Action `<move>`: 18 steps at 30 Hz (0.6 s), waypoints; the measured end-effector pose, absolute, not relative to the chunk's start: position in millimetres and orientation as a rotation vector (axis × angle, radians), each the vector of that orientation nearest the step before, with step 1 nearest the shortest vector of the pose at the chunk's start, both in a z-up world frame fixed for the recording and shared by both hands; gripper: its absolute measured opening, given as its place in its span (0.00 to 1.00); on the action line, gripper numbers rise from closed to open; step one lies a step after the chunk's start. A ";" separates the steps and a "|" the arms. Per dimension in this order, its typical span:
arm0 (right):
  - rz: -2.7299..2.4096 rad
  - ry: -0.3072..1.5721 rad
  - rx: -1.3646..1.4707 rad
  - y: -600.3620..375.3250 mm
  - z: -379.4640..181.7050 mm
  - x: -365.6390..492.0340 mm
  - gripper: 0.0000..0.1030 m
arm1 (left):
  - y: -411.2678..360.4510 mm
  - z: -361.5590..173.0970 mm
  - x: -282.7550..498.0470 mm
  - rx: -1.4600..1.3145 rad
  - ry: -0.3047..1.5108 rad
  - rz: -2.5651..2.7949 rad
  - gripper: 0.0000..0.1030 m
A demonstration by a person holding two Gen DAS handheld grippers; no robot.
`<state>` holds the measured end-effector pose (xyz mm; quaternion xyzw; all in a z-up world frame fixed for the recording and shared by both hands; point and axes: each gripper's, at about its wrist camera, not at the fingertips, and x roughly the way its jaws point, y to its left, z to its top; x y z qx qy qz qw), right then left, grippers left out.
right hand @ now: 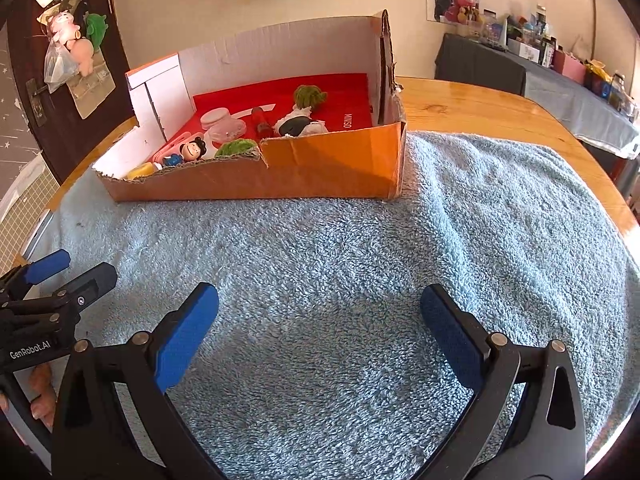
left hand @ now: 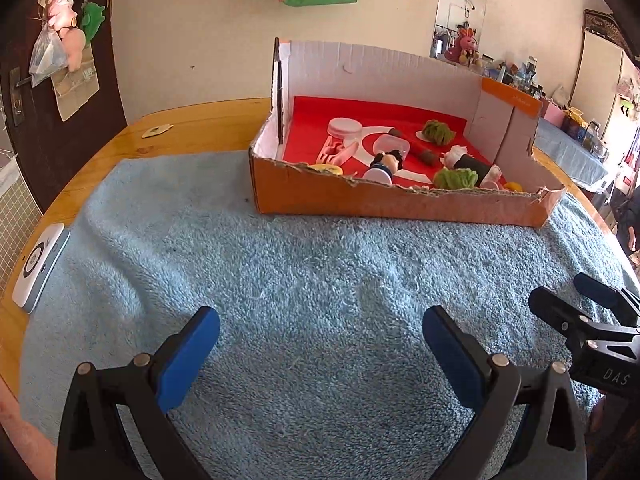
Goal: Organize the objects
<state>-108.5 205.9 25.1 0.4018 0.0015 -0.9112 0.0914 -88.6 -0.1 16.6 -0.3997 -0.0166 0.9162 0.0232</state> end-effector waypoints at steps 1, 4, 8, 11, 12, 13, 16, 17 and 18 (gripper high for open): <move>-2.707 0.012 1.196 205.6 25.0 -108.8 1.00 | -0.2 16.6 -88.8 -1.238 -0.049 2.839 1.00; -2.712 0.038 1.205 203.6 24.3 -109.0 1.00 | -0.2 15.0 -90.7 -1.262 -0.052 2.830 1.00; -2.724 0.047 1.213 203.7 23.5 -109.8 1.00 | 0.9 12.9 -93.4 -1.289 -0.032 2.820 1.00; -2.733 0.037 1.216 205.5 23.3 -110.7 1.00 | 4.4 11.5 -94.6 -1.304 0.011 2.822 1.00; -2.736 0.047 1.220 204.8 22.9 -111.0 1.00 | 5.3 11.2 -95.0 -1.307 0.021 2.823 1.00; -2.740 0.063 1.226 203.5 22.4 -111.4 1.00 | 5.8 11.0 -95.5 -1.309 0.025 2.825 1.00; -2.749 0.108 1.242 199.5 21.1 -112.5 1.00 | 5.8 10.7 -96.2 -1.311 0.018 2.824 1.00; -2.751 0.107 1.242 199.6 21.0 -112.8 1.00 | 5.9 10.6 -96.2 -1.310 0.017 2.824 1.00; -2.752 0.099 1.242 200.3 21.1 -113.1 1.00 | 6.2 10.5 -96.1 -1.309 0.018 2.825 1.00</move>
